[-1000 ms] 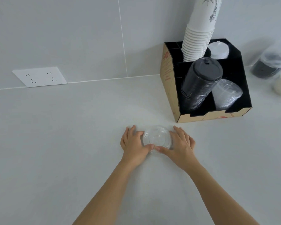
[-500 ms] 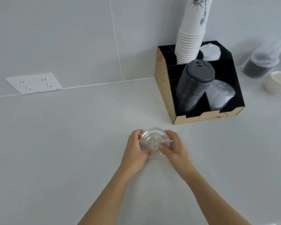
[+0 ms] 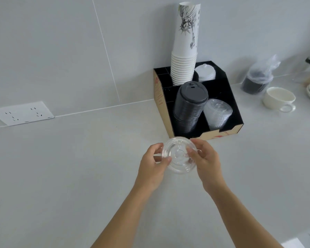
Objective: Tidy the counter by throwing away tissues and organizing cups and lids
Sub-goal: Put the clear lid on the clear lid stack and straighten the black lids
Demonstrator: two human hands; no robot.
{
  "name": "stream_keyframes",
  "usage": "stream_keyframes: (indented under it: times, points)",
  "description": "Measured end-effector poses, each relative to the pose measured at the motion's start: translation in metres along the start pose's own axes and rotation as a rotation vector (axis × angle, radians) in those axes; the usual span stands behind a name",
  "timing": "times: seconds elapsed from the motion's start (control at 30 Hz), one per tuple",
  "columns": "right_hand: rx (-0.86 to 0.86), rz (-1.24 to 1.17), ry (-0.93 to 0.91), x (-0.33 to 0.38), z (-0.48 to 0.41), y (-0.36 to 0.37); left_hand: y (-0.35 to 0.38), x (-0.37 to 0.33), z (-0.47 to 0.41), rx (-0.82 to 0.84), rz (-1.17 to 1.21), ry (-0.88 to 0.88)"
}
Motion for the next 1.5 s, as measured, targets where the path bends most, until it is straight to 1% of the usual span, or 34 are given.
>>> stream_keyframes:
  times: [0.1,0.2,0.33,0.4,0.57,0.77,0.87,1.0,1.07,1.17,1.27,1.37,1.43,1.5]
  points:
    - [-0.028,0.006,-0.06,0.013,-0.015,-0.026,0.027,-0.022,0.0,0.013,0.02,0.093]
    - [-0.047,0.019,-0.094,0.022,-0.033,-0.054,0.056,-0.042,-0.003,-0.01,0.042,0.147]
    - [-0.063,0.057,-0.072,0.022,-0.062,-0.092,0.097,-0.064,-0.014,-0.044,0.05,0.179]
    - [-0.083,0.061,-0.054,0.021,-0.08,-0.111,0.12,-0.075,-0.019,-0.027,0.036,0.192]
    - [-0.099,0.044,0.004,0.01,-0.119,-0.139,0.166,-0.094,-0.035,0.016,-0.089,0.244]
    - [-0.087,0.124,0.045,-0.002,-0.154,-0.143,0.19,-0.104,-0.068,-0.065,-0.192,0.27]
    - [-0.036,0.16,0.056,-0.003,-0.168,-0.139,0.194,-0.107,-0.085,-0.098,-0.222,0.245]
    - [0.083,0.217,0.115,-0.008,-0.176,-0.133,0.197,-0.111,-0.104,-0.098,-0.269,0.19]
    - [0.114,0.225,0.148,-0.014,-0.178,-0.131,0.2,-0.108,-0.114,-0.104,-0.299,0.169]
    - [0.135,0.268,0.134,-0.018,-0.181,-0.13,0.203,-0.103,-0.126,-0.117,-0.358,0.13]
    - [0.171,0.3,0.118,-0.02,-0.182,-0.125,0.206,-0.101,-0.136,-0.091,-0.396,0.091]
    - [0.164,0.298,0.118,-0.027,-0.183,-0.123,0.204,-0.102,-0.139,-0.081,-0.413,0.087]
    - [0.14,0.292,0.136,-0.033,-0.184,-0.123,0.204,-0.102,-0.138,-0.087,-0.468,0.079]
    - [0.137,0.298,0.157,-0.037,-0.184,-0.122,0.204,-0.105,-0.136,-0.115,-0.59,0.159]
Point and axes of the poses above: each hand's wrist, its own z-axis away from the middle knuckle, its own y-axis out of the palm, x = y × z, the point moved 6 cm from there along -z, towards the middle knuckle, and after that the axes turned 9 degrees about -y, right-handed, at the moved point
